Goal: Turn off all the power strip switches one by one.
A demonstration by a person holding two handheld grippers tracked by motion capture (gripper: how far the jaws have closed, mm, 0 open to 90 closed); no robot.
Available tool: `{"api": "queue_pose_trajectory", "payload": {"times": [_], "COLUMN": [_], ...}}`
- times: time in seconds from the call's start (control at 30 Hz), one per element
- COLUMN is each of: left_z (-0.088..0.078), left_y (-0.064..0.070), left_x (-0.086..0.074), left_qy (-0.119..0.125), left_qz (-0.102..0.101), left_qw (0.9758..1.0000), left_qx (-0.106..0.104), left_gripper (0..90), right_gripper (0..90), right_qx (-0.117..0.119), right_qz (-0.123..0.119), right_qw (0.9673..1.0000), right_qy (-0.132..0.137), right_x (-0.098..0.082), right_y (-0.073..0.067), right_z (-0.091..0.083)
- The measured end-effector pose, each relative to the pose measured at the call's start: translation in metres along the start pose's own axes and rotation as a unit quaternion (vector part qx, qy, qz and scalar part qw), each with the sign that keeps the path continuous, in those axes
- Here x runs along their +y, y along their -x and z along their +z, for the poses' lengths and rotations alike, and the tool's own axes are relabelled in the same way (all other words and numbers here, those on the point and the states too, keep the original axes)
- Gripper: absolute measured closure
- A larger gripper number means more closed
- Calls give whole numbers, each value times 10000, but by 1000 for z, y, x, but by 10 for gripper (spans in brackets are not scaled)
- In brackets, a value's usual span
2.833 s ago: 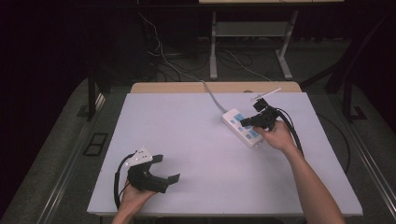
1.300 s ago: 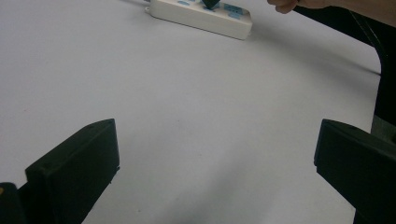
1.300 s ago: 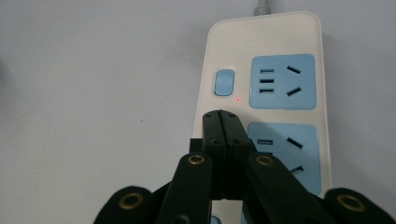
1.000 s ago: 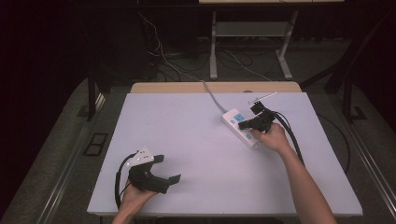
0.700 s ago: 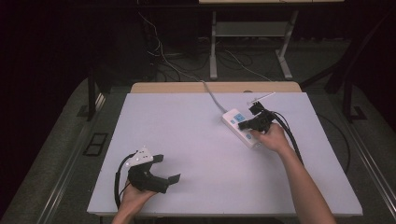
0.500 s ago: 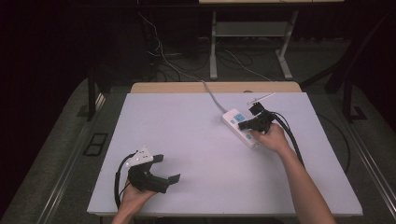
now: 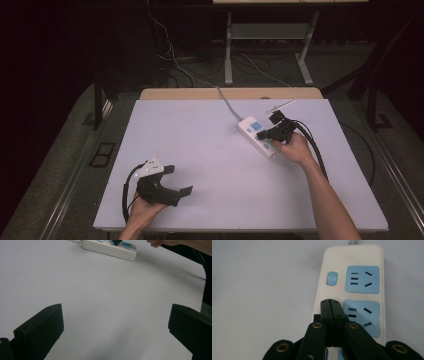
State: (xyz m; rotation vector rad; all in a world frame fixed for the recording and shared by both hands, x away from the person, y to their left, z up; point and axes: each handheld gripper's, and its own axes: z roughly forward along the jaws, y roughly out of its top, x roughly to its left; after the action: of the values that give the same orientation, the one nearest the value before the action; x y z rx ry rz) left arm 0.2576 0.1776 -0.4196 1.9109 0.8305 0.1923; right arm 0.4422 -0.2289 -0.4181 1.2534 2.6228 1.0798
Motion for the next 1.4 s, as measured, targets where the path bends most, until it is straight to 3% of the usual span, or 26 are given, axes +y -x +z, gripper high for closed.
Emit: {"api": "queue_pose_trajectory", "payload": {"times": [0.03,0.6,0.97,1.4], "left_z": [0,0,-1,-2], "left_y": [0,-1,-1,-2], "left_x": [0,0,0,0], "left_qy": [0,-12,-4,12], "left_qz": [-4,-4,-1,-33], "left_qw": [10000,10000,10000,10000], "left_qx": [3,32,29,49], "left_gripper": [0,0,0,0], "right_gripper": [900,900,900,900], "right_qx": [42,-4,8,-78], "right_qz": [78,-51,-98,-275], "right_qw": [9999,10000,9999,9996], "right_qy": [104,29,74,16], "right_x": [0,6,23,47], "right_y": [1,-2,-5,-10], "right_z": [-2,-4,-14,-11]}}
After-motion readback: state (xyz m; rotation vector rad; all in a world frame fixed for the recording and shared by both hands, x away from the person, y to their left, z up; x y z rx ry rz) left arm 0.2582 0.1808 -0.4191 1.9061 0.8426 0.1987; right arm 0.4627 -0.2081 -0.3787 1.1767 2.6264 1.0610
